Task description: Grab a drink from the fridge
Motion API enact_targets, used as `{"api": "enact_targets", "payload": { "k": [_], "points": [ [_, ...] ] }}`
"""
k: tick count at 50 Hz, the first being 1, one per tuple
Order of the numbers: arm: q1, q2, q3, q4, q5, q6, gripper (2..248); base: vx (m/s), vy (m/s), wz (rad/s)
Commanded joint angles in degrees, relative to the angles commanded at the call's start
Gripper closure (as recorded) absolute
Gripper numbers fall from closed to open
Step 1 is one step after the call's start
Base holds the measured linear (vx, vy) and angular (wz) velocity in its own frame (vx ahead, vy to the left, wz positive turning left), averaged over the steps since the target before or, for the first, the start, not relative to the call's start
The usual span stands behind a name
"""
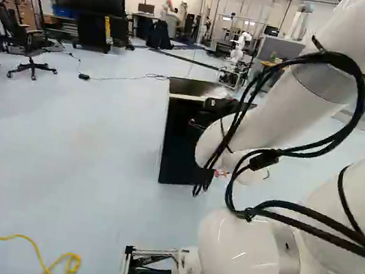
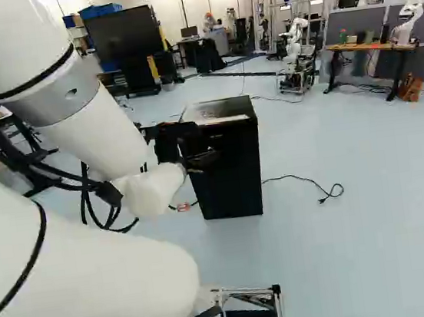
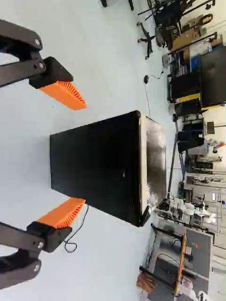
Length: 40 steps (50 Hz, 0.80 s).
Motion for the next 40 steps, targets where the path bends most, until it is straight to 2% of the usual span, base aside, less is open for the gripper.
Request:
{"api": "enact_targets", "payload": {
  "k": [40],
  "points": [
    [0.0, 0.0, 0.0, 0.0, 0.0, 0.0, 3, 0.0, 0.0, 0.0]
  ]
}}
